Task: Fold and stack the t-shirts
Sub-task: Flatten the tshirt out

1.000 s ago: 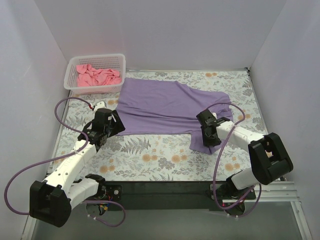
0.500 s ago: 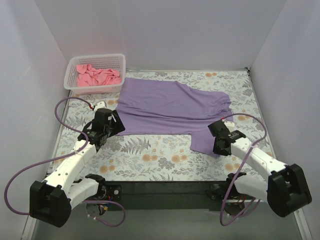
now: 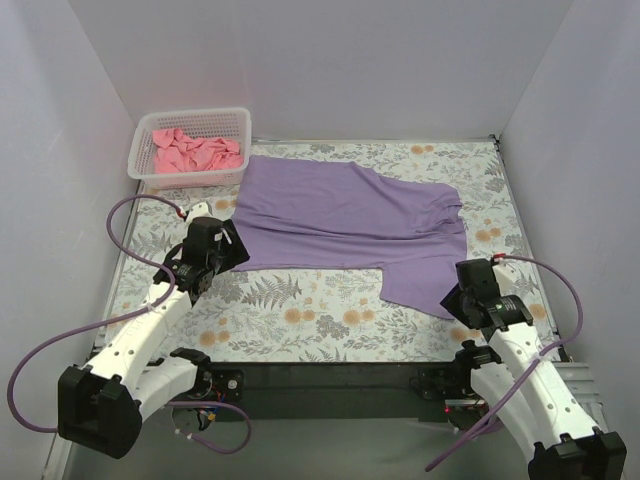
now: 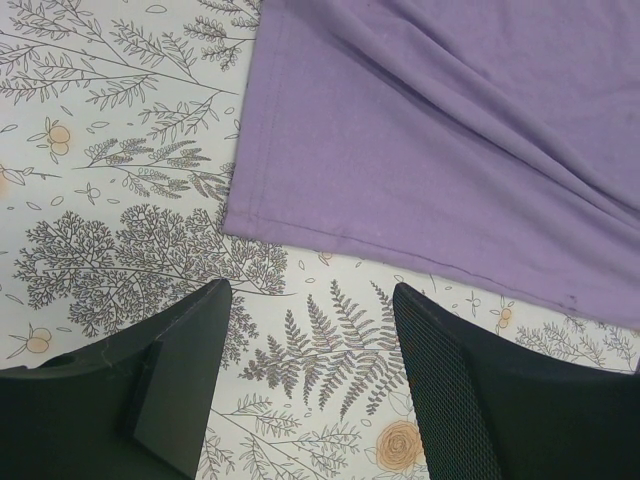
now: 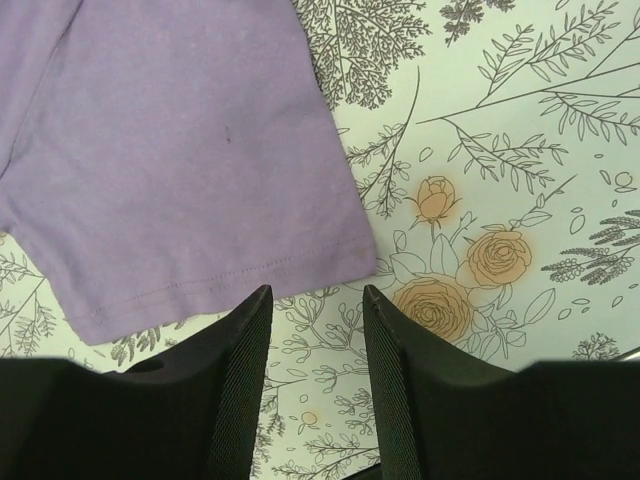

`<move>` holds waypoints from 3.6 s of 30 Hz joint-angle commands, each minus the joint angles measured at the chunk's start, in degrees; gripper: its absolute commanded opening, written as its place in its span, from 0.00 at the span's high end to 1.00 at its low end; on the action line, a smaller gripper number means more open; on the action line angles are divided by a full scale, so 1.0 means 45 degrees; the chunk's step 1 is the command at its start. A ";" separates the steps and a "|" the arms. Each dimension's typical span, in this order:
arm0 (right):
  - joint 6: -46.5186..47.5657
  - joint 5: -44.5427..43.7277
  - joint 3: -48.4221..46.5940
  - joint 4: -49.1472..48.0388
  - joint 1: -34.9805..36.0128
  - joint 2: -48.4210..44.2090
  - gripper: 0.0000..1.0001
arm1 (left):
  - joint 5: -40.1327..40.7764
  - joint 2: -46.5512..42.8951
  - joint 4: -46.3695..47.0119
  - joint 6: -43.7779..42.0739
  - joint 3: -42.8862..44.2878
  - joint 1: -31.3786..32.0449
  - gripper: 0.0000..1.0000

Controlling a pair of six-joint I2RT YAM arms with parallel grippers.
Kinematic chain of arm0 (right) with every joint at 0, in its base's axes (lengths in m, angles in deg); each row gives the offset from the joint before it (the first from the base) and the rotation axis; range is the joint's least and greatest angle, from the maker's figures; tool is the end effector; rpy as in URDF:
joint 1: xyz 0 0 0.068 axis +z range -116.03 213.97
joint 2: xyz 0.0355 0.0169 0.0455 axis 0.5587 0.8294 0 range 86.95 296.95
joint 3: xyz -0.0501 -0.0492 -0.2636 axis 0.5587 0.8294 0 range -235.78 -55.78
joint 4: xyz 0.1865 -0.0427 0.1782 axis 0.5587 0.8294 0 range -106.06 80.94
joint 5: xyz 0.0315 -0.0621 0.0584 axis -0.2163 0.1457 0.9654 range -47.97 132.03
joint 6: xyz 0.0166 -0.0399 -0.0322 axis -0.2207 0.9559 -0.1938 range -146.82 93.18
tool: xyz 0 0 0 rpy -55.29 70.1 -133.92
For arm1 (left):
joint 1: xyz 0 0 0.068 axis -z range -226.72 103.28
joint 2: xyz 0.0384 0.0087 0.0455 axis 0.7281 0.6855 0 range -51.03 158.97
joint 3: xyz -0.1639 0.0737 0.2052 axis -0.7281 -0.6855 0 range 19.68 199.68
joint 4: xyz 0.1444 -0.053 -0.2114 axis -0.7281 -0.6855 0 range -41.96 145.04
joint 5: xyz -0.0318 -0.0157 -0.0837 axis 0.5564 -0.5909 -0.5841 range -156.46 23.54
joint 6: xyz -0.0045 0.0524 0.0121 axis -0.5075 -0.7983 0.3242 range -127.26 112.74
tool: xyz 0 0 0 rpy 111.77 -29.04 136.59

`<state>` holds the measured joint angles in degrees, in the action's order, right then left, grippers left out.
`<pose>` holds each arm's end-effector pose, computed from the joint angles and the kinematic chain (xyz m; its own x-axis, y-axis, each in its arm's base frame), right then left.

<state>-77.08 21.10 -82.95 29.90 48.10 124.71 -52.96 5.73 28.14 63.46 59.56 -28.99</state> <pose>0.1217 0.0175 0.1998 -0.5458 0.6031 -0.5817 0.5983 0.7665 0.2335 0.1983 -0.0547 0.2453 -0.3457 -0.8531 -0.3907 -0.5771 0.5216 -0.6284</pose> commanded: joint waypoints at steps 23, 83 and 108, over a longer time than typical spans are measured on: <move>0.5484 0.2249 -0.1870 -0.3005 -0.0054 0.2665 0.27 | -0.0168 0.5589 -0.0761 0.0379 0.1936 -0.0934 0.42; 0.5856 0.0842 -0.1909 -0.1404 -0.1225 0.3462 0.21 | -0.0029 0.6120 -0.1662 0.0106 0.1940 -0.0914 1.00; 0.5954 0.2365 -0.1617 -0.4606 -0.3627 0.6160 0.56 | -0.0539 0.5377 -0.1211 -0.0403 0.1802 -0.0934 1.00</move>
<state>-50.44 31.31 -89.31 13.29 32.75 151.86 -55.15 32.52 22.13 62.17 67.78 -32.90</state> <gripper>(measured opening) 0.443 0.020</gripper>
